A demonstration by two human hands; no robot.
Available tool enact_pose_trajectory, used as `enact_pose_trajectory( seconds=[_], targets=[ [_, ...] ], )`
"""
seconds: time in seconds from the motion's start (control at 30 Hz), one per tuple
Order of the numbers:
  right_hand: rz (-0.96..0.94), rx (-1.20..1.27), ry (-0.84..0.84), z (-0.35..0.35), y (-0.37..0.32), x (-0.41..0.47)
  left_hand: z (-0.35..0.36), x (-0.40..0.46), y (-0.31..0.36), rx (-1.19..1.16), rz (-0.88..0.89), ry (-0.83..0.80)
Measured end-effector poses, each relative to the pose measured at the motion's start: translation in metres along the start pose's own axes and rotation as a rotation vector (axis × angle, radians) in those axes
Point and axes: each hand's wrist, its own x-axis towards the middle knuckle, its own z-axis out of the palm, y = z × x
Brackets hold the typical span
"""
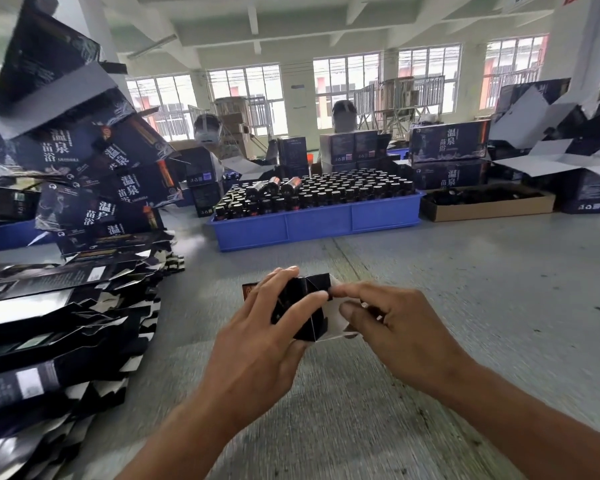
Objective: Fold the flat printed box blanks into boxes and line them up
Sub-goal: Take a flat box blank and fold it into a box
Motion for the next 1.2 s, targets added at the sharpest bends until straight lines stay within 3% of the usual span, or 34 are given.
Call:
enact_pose_trajectory(
  seconds=[0.2, 0.5, 0.93, 1.2],
  targets=[
    [0.007, -0.052, -0.196, -0.002, -0.002, -0.001, -0.002, 0.000, -0.006, -0.049, -0.050, -0.014],
    [-0.011, -0.050, 0.045, 0.001, -0.002, -0.003, -0.004, 0.000, 0.001, -0.020, 0.025, -0.024],
    [0.026, 0.113, -0.019, 0.005, -0.004, -0.004, 0.001, -0.001, 0.001, -0.060, -0.046, 0.061],
    [0.176, 0.268, 0.018, 0.005, 0.000, 0.001, 0.004, 0.000, 0.011, -0.070, -0.066, 0.093]
  ],
)
